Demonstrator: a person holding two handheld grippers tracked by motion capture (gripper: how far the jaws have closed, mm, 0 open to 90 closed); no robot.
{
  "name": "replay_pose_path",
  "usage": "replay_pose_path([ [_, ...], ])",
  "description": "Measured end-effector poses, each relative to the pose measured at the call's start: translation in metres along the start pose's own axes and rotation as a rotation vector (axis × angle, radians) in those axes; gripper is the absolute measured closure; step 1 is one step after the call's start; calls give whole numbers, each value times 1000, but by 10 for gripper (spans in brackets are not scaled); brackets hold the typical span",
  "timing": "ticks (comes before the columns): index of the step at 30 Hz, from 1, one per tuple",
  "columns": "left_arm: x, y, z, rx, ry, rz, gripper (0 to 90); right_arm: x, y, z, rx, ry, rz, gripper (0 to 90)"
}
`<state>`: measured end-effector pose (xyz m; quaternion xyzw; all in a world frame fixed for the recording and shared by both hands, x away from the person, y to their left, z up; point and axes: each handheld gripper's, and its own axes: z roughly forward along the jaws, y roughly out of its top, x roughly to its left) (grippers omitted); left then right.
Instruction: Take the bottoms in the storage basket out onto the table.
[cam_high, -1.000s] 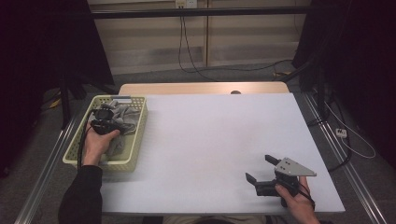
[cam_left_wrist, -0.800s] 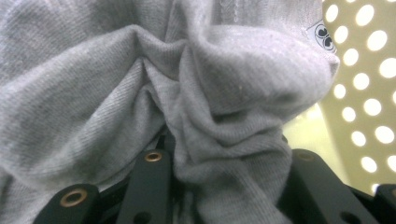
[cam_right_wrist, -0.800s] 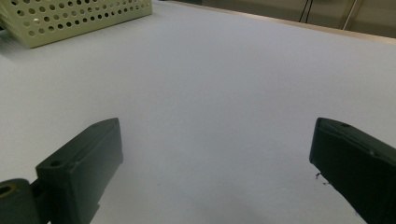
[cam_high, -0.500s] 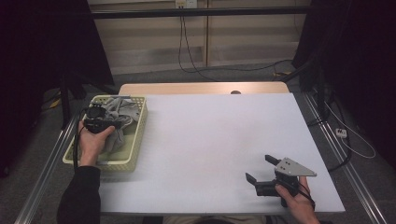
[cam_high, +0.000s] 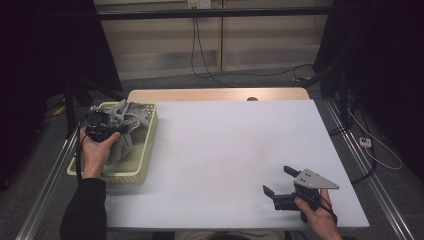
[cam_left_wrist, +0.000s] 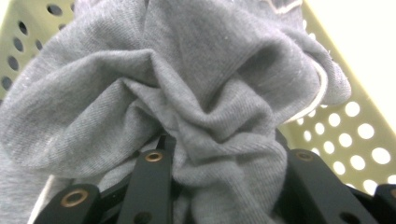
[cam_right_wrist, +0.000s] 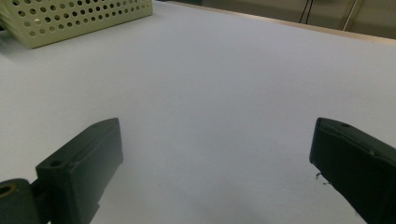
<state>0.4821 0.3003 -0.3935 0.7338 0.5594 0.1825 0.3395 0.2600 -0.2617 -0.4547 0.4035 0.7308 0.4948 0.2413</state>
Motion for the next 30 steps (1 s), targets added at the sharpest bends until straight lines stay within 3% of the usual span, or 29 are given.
replay_pose_path([
  [17, 2, 3, -19, -150, -13, -16, 662, 0, 0, 0, 1, 3, 3, 25],
  [23, -1, 4, -25, -206, -5, -4, 664, 0, 0, 0, 0, 2, 3, 25],
  [30, 0, 6, -37, -294, -21, -22, 664, 0, 0, 0, 1, 3, 3, 25],
])
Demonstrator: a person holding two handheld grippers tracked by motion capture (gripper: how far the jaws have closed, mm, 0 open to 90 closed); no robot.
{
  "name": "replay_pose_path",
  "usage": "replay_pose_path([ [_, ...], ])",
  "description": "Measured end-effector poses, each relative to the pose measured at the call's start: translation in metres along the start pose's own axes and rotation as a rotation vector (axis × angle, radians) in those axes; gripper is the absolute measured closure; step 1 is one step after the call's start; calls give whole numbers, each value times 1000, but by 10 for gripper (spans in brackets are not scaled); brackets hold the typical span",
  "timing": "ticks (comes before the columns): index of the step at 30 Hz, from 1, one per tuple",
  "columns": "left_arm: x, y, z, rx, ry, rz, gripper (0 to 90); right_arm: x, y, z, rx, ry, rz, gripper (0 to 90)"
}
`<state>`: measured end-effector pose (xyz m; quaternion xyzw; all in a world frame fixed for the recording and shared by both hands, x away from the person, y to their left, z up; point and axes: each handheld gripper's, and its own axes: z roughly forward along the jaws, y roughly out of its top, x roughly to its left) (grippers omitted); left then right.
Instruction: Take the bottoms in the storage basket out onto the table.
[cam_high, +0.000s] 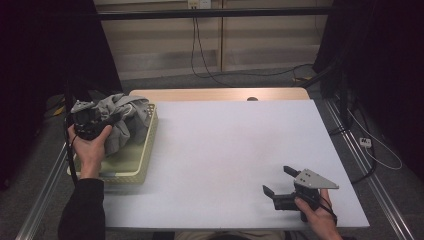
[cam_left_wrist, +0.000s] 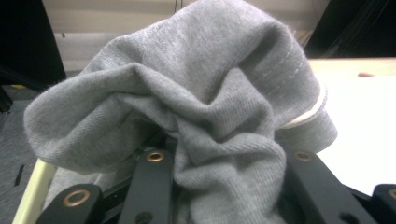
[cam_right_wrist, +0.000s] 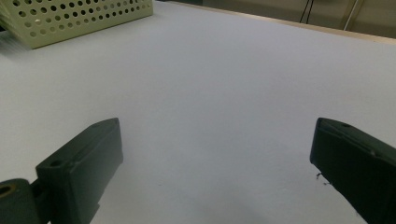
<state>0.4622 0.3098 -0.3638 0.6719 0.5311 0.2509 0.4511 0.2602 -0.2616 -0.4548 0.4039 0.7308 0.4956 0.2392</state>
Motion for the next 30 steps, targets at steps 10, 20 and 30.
replay_pose_path([
  [10, -5, 9, -13, -67, -26, 1, 665, 0, 0, 0, 0, 0, -2, 25],
  [20, -10, 16, -25, -131, -49, 15, 664, 0, 0, 0, -3, 1, -5, 26],
  [30, -13, 22, -37, -181, -57, 14, 665, 0, 0, 0, -2, 2, -6, 26],
])
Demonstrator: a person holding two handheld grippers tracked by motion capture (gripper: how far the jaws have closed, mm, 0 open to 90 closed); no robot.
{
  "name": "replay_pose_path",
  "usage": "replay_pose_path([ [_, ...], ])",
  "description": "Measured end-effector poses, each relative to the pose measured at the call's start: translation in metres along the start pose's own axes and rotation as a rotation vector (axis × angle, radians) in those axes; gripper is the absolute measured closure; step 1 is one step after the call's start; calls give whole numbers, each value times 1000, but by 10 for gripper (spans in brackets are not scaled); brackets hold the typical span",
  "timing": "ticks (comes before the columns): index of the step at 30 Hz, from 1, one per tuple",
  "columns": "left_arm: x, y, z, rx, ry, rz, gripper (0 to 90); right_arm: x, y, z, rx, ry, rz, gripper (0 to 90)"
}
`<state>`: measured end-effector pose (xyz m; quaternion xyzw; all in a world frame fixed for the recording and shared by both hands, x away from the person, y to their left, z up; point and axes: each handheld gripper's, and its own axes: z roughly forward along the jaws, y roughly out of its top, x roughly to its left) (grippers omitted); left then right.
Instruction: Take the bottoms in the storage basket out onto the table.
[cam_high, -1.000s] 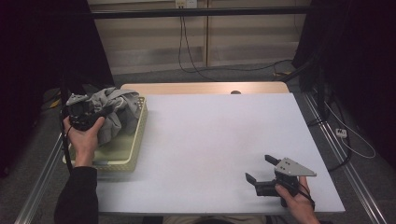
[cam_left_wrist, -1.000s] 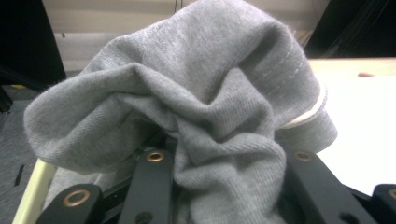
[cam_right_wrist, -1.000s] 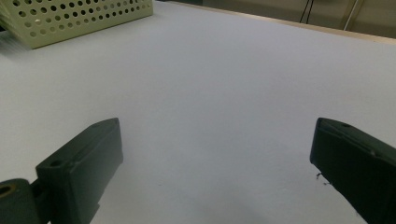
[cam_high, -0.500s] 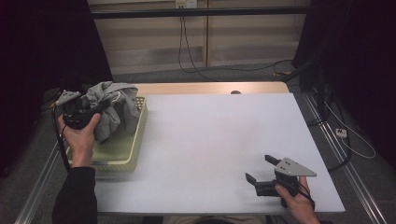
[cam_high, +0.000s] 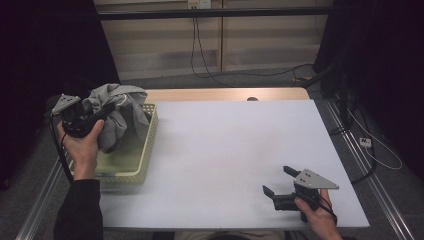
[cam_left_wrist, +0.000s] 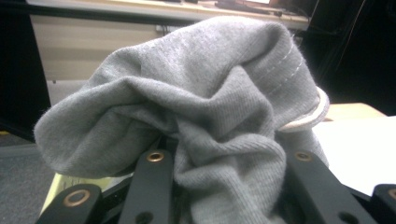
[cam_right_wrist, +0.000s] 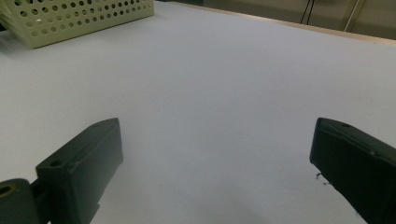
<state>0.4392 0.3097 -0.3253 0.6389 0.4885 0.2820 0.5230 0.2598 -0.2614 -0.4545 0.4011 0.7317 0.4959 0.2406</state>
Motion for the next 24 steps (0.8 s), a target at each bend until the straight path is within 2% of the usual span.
replay_pose_path([
  [6, -3, 7, -7, -18, -36, 8, 665, 0, 0, 0, 1, -1, -1, 26],
  [8, -5, 9, -9, -18, -44, 23, 665, 0, 0, 0, 1, -1, 0, 26],
  [17, -10, 17, -18, -39, -59, 35, 665, 0, 0, 0, 1, 1, 0, 26],
  [24, -13, 23, -26, -71, -77, 27, 665, 0, 0, 1, 3, 2, 2, 26],
])
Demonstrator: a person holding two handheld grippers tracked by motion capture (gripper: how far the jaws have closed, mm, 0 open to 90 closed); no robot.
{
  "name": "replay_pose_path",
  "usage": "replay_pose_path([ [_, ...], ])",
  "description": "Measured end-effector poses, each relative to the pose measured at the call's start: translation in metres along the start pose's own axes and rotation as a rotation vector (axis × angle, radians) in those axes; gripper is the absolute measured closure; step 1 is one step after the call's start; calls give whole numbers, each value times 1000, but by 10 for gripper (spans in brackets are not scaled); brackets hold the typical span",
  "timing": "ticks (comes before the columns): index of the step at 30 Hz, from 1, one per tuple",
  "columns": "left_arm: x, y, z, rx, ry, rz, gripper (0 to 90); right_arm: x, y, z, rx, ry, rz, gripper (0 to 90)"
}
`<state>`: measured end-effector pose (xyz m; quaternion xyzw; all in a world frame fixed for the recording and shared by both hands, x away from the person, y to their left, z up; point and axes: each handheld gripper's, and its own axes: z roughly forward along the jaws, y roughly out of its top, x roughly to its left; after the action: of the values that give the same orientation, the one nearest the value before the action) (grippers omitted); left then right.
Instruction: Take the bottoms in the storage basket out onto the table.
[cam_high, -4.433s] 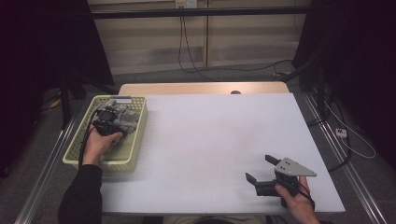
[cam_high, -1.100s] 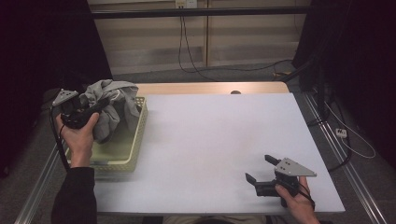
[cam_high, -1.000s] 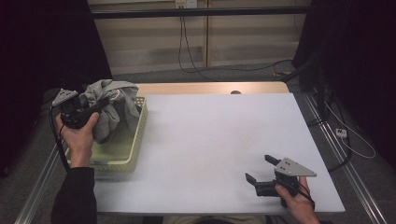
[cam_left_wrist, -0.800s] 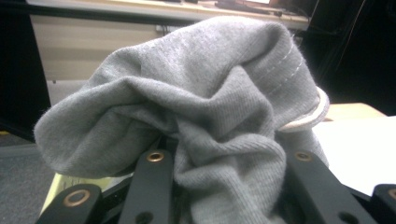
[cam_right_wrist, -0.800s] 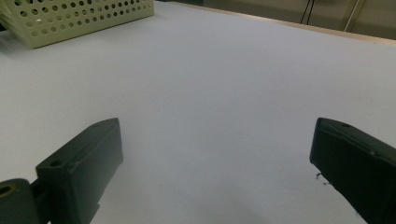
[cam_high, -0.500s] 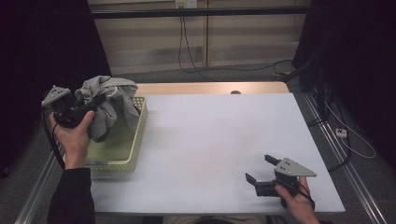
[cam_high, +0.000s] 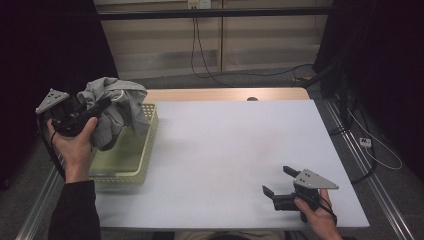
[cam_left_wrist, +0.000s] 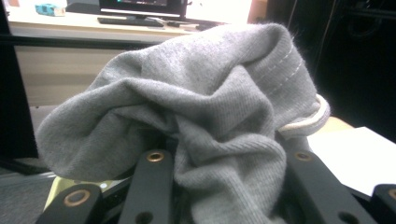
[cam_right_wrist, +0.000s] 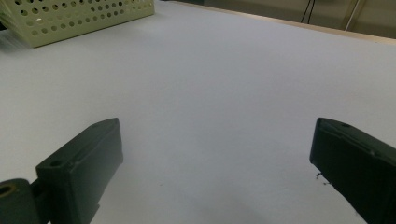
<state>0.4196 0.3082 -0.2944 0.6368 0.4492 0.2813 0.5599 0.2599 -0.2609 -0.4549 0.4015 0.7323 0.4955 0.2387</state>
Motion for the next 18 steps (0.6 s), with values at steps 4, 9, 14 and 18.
replay_pose_path([
  [4, -4, 4, -4, -14, -4, 8, 665, 0, 0, 0, 0, 0, -1, 26],
  [9, -9, 8, -7, -28, -17, 11, 665, 0, 0, 0, 0, 0, 0, 26],
  [14, -15, 13, -11, -41, -28, 24, 665, 0, 0, 0, 0, 0, -1, 26],
  [18, -19, 16, -14, -56, -44, 25, 665, 0, 0, 0, 0, 0, -1, 26],
])
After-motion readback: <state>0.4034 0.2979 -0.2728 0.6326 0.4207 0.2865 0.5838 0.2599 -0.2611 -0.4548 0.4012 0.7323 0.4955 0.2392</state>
